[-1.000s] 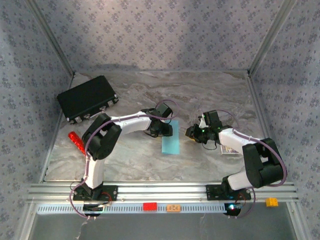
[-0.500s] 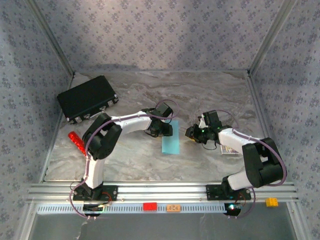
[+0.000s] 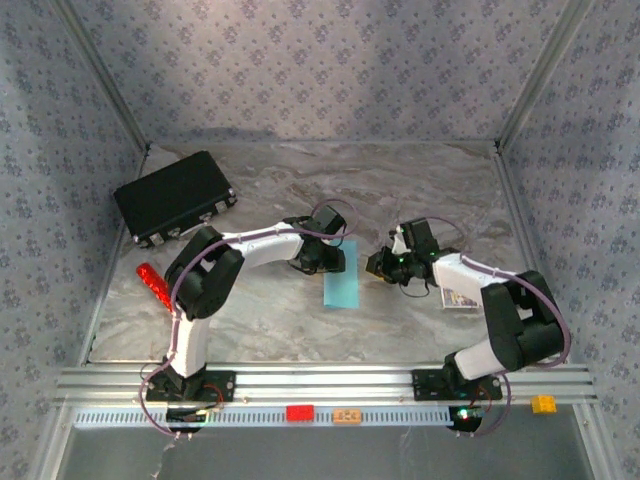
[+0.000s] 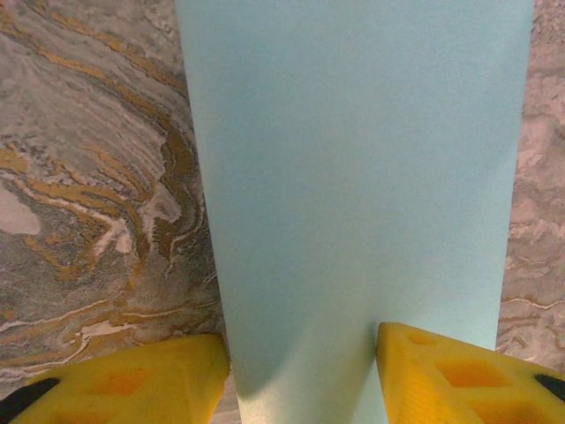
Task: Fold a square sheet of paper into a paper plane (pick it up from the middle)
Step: First fold the square sheet of paper in half at the center of the table, then hold the square sheet of paper at the center of the table.
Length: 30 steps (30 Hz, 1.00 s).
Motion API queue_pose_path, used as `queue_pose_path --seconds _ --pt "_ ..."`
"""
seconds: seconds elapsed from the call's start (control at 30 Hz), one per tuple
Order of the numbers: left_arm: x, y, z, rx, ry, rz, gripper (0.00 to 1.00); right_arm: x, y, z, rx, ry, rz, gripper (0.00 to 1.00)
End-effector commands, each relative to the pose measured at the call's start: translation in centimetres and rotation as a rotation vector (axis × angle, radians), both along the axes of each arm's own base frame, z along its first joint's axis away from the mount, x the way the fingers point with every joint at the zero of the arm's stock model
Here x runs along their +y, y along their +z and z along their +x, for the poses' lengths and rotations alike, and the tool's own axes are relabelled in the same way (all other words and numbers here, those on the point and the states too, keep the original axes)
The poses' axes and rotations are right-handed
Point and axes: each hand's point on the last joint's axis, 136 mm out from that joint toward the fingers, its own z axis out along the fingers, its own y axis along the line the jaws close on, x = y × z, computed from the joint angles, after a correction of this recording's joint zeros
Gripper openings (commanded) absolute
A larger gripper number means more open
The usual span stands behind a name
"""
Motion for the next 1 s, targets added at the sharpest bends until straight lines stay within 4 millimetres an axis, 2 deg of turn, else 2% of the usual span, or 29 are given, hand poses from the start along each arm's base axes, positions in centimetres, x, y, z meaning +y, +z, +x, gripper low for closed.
queue_pose_path --seconds 0.0,0.33,0.57,0.97 --pt "4.5 -6.6 -0.8 0.06 0.038 0.206 0.52 1.0 0.2 0.3 -0.008 0.037 0.014 0.18" --pt "4.5 -6.6 -0.9 0.059 0.035 0.207 0.53 2.7 -0.3 0.5 -0.002 0.068 0.022 0.11" --pt "4.4 -6.6 -0.9 0.059 0.033 0.206 0.52 4.0 -0.9 1.2 0.005 0.084 0.033 0.0" --pt "4.4 -6.8 -0.9 0.064 0.033 0.203 0.52 5.3 -2.2 1.8 0.043 0.103 0.057 0.0"
